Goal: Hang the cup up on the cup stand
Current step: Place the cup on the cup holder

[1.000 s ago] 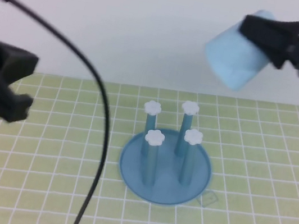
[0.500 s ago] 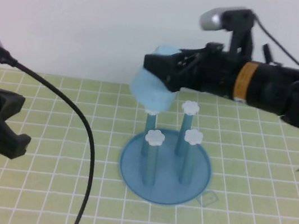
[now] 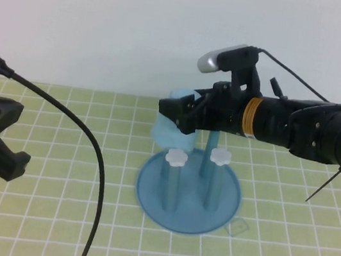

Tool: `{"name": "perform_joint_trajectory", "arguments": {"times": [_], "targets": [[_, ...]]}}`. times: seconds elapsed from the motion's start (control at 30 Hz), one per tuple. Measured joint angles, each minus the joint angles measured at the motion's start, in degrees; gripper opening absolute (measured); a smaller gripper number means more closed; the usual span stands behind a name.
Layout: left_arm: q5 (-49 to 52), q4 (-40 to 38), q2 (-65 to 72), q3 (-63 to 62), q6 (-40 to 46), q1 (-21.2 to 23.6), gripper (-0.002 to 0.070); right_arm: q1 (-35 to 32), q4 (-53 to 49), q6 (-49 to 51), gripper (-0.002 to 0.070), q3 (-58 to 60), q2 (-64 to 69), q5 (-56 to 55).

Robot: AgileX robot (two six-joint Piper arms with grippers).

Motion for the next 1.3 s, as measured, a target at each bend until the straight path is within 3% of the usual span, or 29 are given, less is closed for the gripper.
{"name": "perform_joint_trajectory", "arguments": {"times": [0.2,0.77,1.07,1.3], "targets": [[-0.6,0.0,0.0,0.0,-0.7,0.0,0.0000,0.1,-6.0,-0.3,0.0545,-0.1,0.8,-0.2],[-3.6,-0.8,0.7,0.0,-2.1,1.0,0.0000,0.1,-9.8,1.5,0.0599,-0.5,0.8,-1.4],[-4.1,-2.2,-6.2,0.0,-3.8,11.5,0.0000,0.1,-13.3,4.8,0.0620,-0.5,0.0,-1.8],[-3.1,-2.2,-15.4,1.5,-6.0,21.8,0.0000,0.1,-16.6,10.3,0.0594,-0.5,-9.7,-0.3]]}}
